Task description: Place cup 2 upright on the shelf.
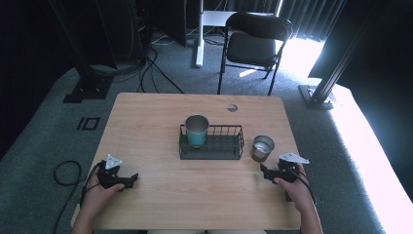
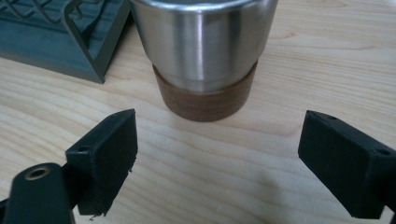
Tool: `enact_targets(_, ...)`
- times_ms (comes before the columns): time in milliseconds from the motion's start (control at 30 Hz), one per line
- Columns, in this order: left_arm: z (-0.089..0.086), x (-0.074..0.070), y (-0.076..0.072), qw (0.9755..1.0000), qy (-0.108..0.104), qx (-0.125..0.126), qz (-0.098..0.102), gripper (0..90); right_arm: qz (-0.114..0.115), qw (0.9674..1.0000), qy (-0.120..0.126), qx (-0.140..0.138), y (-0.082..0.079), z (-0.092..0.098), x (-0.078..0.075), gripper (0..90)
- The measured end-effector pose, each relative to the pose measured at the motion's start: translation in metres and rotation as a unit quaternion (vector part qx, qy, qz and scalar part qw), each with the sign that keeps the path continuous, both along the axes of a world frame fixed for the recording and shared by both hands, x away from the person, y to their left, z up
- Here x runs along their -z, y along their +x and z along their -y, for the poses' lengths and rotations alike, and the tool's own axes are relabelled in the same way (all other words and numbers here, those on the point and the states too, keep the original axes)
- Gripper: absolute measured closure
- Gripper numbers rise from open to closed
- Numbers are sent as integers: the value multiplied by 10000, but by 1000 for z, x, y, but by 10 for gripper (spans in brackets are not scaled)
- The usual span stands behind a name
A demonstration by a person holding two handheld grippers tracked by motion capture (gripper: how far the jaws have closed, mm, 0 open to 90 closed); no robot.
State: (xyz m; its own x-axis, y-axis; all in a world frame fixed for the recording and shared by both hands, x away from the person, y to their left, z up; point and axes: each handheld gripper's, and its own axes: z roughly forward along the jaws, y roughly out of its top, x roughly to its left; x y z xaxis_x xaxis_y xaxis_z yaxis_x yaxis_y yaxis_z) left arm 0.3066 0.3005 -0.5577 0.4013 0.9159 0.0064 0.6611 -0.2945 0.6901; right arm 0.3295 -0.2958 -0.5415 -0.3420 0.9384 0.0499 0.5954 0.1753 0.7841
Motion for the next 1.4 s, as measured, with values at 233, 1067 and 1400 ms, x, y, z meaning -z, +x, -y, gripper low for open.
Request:
enact_targets(233, 0, 0, 0, 10000, 0, 0, 0, 21, 132, 9999, 98, -45, 5, -5, -2, 116)
enact_targets(1067, 0, 0, 0, 10000, -10, -4, 5, 21, 590, 9980, 214, 11, 27, -14, -15, 116)
enact_targets(1400, 0, 0, 0, 10000, 4, 4, -5, 21, 765, 9970, 140, -43, 34, -19, -17, 116)
